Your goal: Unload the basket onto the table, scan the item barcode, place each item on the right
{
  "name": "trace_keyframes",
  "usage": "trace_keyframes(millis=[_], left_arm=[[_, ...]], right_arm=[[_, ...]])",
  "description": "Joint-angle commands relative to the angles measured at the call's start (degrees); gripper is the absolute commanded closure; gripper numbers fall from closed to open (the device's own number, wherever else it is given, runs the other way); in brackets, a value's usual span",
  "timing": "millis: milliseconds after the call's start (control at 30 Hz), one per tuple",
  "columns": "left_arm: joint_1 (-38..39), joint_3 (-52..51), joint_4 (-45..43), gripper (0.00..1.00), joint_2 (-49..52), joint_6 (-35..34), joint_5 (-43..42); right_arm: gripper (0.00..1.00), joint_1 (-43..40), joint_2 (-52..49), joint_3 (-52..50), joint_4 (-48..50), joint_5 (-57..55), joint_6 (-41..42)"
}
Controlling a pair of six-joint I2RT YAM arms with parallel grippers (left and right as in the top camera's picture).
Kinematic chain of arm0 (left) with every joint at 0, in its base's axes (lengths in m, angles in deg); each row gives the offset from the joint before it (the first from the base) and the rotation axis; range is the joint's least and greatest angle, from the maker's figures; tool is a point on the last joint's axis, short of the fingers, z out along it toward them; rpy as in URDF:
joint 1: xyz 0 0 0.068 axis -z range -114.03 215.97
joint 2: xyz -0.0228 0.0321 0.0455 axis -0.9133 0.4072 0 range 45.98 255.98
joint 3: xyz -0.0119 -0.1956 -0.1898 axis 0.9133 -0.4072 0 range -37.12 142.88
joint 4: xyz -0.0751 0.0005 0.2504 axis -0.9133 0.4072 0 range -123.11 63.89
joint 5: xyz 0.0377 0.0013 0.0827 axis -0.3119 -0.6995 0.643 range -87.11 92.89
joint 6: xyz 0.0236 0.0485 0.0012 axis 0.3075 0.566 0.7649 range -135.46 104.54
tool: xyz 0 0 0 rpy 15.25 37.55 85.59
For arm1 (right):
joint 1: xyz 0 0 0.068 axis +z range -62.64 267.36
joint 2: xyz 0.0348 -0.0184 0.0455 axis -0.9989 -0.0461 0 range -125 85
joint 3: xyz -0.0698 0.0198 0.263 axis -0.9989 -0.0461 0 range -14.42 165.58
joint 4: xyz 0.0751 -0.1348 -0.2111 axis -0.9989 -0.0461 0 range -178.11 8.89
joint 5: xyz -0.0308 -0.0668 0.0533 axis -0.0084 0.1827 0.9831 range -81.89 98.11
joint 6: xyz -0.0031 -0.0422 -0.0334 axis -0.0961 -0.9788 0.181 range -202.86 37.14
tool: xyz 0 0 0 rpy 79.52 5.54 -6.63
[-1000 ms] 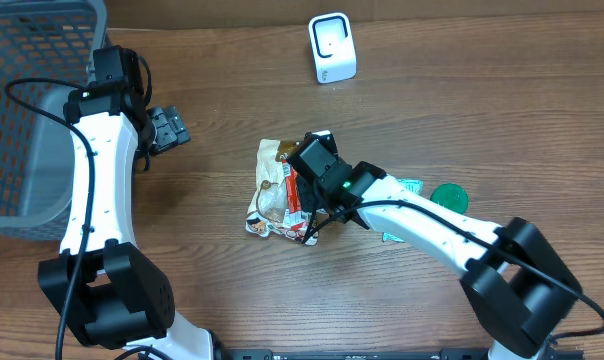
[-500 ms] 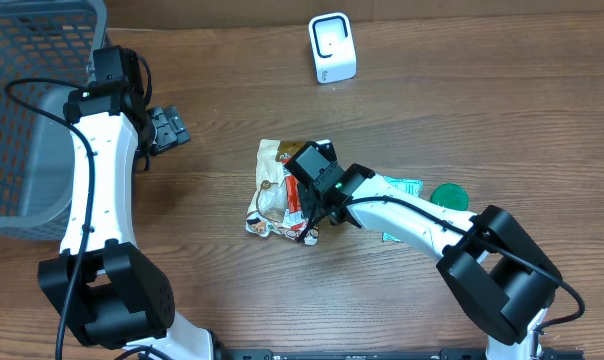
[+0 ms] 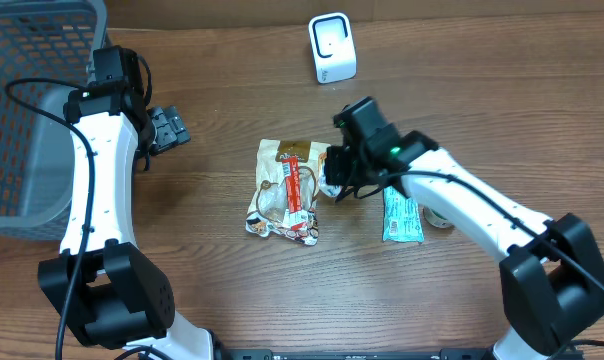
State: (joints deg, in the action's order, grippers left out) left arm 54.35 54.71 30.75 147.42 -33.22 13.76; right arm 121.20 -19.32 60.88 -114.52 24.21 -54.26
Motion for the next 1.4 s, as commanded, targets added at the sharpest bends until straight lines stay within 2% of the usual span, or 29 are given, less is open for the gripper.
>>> trace_keyframes(millis=[0,100,167,400,1033,1133,1367], left_arm=[[0.04,0.90,-0.02,0.00,-1.49,1.05,-0.39],[0.04,0.90,-0.02,0.00,-1.49,1.05,-0.39],[0.04,0.90,-0.02,0.00,-1.49,1.05,-0.39],[0.04,0.90,-0.02,0.00,-1.49,1.05,-0.39],[0.04,0.90,-0.02,0.00,-1.49,1.05,-0.39],[0.04,0.90,-0.02,0.00,-1.49,1.05,-0.39],[0.04,0.90,-0.02,0.00,-1.49,1.05,-0.39]], right_arm=[[0.96,-2.10,0.74,-3.63,2.89,13.55,0.31],[0.96,-3.85,0.74,-8.90,9.77,18.95,0.33],[0.96,-5.11,0.74,-14.14,17.66,22.60,0.66],[0.96,-6.93,0.74,-24.85,33.75,23.45,5.14],[0.96,-6.82,0.74,-25.42,32.26,18.67,5.09],[0.91,-6.82,0.74,-25.42,31.87,18.47,5.07],[0.68,-6.82,0.76,-25.42,31.76,18.47,5.03]])
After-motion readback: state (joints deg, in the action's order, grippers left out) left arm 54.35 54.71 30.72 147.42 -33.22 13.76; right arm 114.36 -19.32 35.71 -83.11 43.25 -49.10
